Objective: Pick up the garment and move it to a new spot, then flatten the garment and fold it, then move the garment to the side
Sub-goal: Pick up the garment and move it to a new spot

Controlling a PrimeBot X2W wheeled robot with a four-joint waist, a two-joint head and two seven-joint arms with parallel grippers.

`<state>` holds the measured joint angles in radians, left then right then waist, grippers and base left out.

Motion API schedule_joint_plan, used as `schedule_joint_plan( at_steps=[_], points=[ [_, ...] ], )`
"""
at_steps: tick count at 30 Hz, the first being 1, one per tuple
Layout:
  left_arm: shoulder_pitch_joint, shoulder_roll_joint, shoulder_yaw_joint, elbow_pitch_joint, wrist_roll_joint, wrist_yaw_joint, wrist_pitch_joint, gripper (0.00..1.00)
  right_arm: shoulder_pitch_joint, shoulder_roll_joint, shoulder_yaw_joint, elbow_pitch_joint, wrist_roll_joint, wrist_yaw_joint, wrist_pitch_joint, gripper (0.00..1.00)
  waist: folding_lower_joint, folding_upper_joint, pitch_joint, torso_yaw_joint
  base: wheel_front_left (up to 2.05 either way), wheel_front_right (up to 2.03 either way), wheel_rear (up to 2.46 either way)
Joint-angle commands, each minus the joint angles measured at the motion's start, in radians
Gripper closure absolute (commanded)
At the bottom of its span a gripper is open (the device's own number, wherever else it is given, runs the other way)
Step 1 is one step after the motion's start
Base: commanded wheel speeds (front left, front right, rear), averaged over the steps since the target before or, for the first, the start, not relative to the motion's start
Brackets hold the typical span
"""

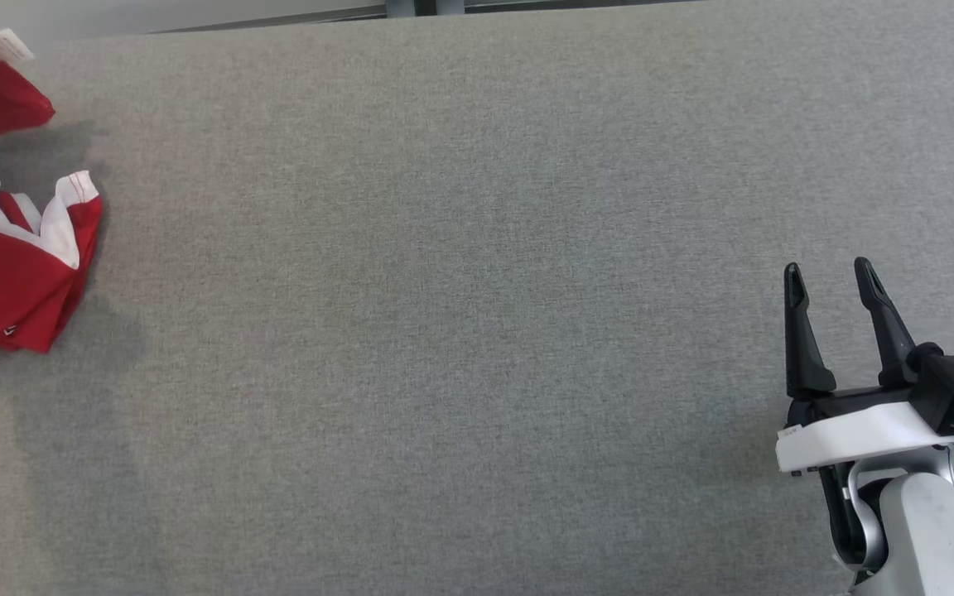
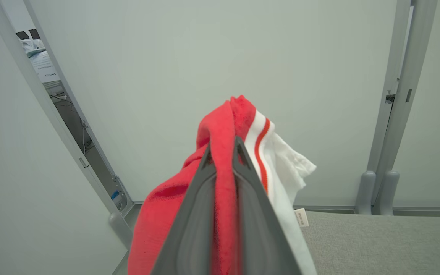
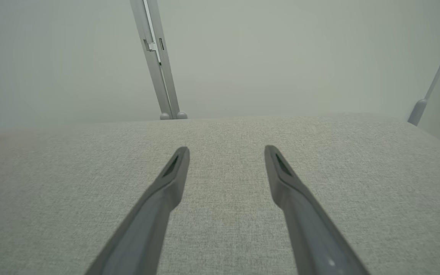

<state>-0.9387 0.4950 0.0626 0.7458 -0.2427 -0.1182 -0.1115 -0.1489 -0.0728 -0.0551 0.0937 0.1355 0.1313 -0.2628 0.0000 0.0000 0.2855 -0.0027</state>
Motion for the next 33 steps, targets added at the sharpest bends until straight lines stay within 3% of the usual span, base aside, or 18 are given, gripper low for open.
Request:
schedule_joint_plan(
  at_steps=[1,10,16,24,33],
  points=[
    [-0.023,0.001,-0.014,-0.047,0.013,0.004,0.001,1.0,0.01,0.004,0.0,0.007,0.008,-0.001,-0.003,0.0,0.0,0.0,-0.031,-0.031,0.0,0.0,0.0],
    [-0.082,-0.083,-0.123,-0.357,0.011,-0.005,0.092,1.0,0.018,0.018,0.011,0.024,0.024,-0.001,-0.003,0.0,0.0,0.0,-0.07,-0.152,0.0,0.0,0.0],
    [-0.107,-0.164,-0.224,-0.457,-0.005,-0.008,0.135,1.0,0.017,0.021,0.011,0.031,0.034,-0.001,-0.003,0.0,0.0,0.0,-0.073,-0.233,0.0,0.0,0.0],
    [-0.044,-0.277,-0.376,-0.425,-0.024,-0.011,0.121,1.0,0.009,0.022,0.028,0.038,0.066,-0.001,-0.003,0.0,0.0,0.0,-0.068,-0.298,0.0,0.0,0.0],
    [0.148,-0.393,-0.489,-0.294,-0.057,-0.005,0.043,1.0,0.016,0.022,0.024,0.035,0.066,-0.001,-0.003,0.0,0.0,0.0,-0.062,-0.297,0.0,0.0,0.0]
  ],
)
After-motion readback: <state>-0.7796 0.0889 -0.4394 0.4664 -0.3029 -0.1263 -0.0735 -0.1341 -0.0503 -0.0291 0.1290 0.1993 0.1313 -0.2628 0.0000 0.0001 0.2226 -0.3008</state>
